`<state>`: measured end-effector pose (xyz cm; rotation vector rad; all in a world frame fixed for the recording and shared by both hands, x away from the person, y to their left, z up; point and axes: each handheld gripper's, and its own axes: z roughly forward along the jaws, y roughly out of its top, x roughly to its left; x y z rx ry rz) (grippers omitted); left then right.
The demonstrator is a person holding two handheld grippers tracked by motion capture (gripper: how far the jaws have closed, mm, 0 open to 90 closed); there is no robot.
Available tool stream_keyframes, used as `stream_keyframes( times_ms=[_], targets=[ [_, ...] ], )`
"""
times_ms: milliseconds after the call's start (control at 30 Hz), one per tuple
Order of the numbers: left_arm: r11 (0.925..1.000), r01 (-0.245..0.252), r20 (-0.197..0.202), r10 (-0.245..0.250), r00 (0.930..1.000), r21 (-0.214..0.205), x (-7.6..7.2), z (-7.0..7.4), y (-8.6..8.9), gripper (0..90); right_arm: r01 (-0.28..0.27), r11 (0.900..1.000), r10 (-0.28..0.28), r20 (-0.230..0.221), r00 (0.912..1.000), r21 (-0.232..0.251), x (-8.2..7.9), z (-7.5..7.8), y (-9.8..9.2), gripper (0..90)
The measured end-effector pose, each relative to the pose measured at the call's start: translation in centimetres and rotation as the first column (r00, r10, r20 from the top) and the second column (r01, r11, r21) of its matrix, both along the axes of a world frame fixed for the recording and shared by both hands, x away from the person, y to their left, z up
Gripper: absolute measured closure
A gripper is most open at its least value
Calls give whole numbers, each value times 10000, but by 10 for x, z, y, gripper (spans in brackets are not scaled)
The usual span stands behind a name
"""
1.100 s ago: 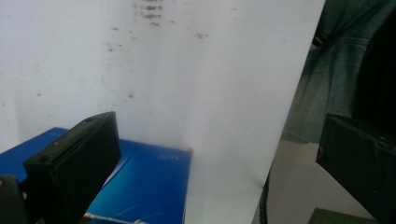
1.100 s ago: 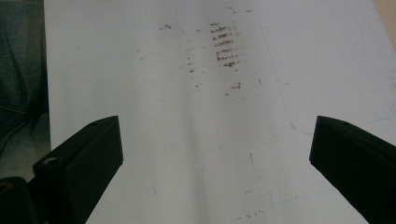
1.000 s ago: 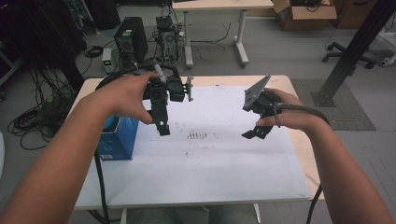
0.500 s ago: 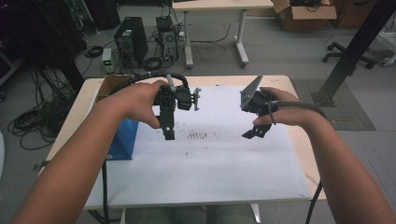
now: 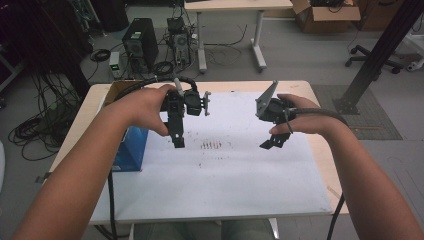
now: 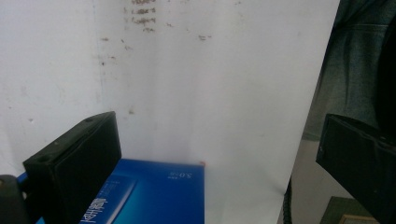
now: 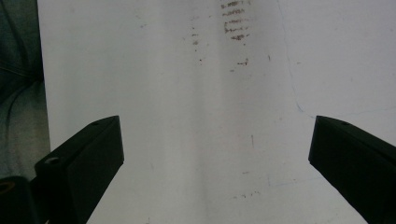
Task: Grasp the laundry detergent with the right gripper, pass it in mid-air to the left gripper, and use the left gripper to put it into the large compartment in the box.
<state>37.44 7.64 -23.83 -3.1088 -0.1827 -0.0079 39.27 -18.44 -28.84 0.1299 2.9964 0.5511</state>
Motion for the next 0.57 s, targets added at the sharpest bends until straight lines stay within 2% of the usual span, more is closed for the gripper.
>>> stream_keyframes(
  times_ms=[567],
  targets=[
    [10000, -5, -147, 5, 9999, -1, 1, -2, 4, 2, 39, 9998, -41, -100, 9999, -171, 3, -1, 4, 35]
  ],
)
